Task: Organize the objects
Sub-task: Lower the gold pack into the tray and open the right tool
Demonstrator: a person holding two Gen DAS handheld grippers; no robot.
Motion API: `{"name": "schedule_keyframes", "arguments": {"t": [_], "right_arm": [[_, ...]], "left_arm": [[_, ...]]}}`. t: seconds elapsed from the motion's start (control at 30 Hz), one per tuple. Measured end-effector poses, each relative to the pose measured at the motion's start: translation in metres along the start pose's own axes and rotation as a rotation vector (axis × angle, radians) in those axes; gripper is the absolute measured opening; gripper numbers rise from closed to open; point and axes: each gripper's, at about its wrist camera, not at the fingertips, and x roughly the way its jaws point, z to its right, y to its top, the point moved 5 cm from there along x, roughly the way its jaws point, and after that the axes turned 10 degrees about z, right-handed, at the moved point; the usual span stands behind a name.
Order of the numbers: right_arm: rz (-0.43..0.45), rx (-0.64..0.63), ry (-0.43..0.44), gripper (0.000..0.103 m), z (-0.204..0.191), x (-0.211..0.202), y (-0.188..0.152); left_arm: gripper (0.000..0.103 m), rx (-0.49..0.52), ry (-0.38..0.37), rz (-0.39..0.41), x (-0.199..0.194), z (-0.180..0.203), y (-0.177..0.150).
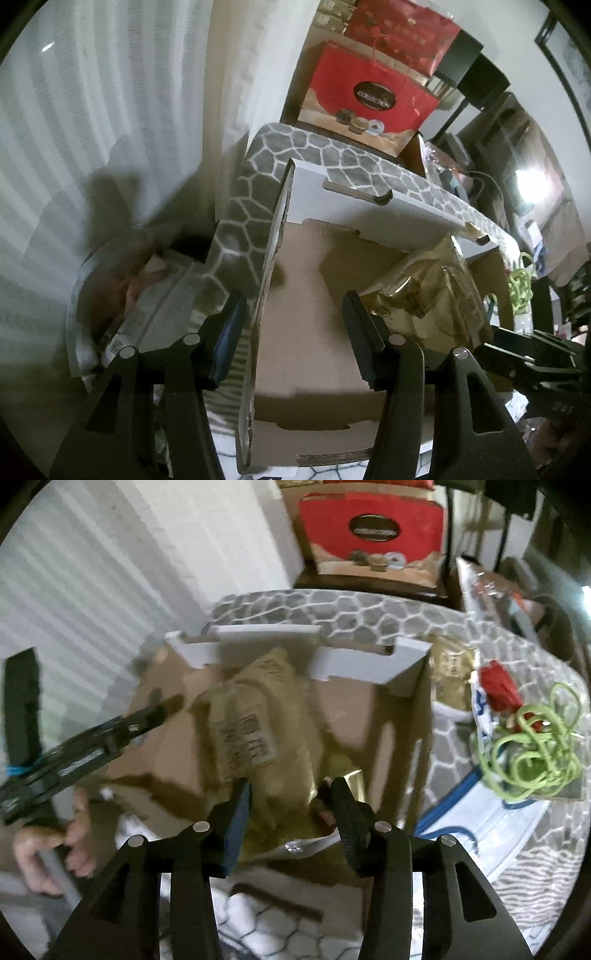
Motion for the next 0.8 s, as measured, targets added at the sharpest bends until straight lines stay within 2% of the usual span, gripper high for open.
{"name": "schedule_keyframes", "arguments": {"t": [0.07,0.13,0.23,0.3,0.4,0.57,0.63,0.67,0.7,0.77,0.8], "right_arm": [[-0.001,-0.004,-0.003,0.044,0.001,0.001,0.001],[0.015,-0.028,-0.065,0.045,0.006,0.002,0.005],[0.038,-0.056,-0.076,0.046,0.01,0.003,0.015],[0.027,-0.099,-0.088,0.056,0.01,0.007,0.021],[0.009,-0.175,-0.074,0.065,0.001,0.016,0.031],[-0.07,-0.197,-0.079,0.067,0.002,0.047,0.046],[-0.109,-0.186,-0.08,0.053,0.004,0.059,0.046],[-0.112,-0.185,-0.083,0.036,0.003,0.062,0.046],[-0.109,-0.179,-0.048,0.028,0.0,0.063,0.046],[-0.096,-0.151,-0.049,0.016,0.0,0.06,0.048],[-0.085,-0.126,-0.051,0.013,0.002,0.057,0.05]], "left_arm": [[0.051,0.002,0.002,-0.004,0.001,0.001,0.0],[0.051,0.004,-0.002,-0.005,0.001,0.002,0.0],[0.051,0.013,0.003,-0.005,0.001,0.003,0.0],[0.051,0.014,0.005,-0.005,0.0,0.003,0.0],[0.051,0.013,0.01,-0.009,0.002,0.003,0.0],[0.051,0.025,0.014,-0.019,0.004,0.005,-0.001],[0.05,0.027,0.011,-0.02,0.004,0.004,-0.001],[0.05,0.024,0.008,-0.018,0.004,0.003,-0.001],[0.05,0.021,0.006,-0.017,0.003,0.003,0.0],[0.05,0.013,0.004,-0.014,0.003,0.001,0.0],[0.05,0.007,0.001,-0.013,0.002,0.0,0.001]]}}
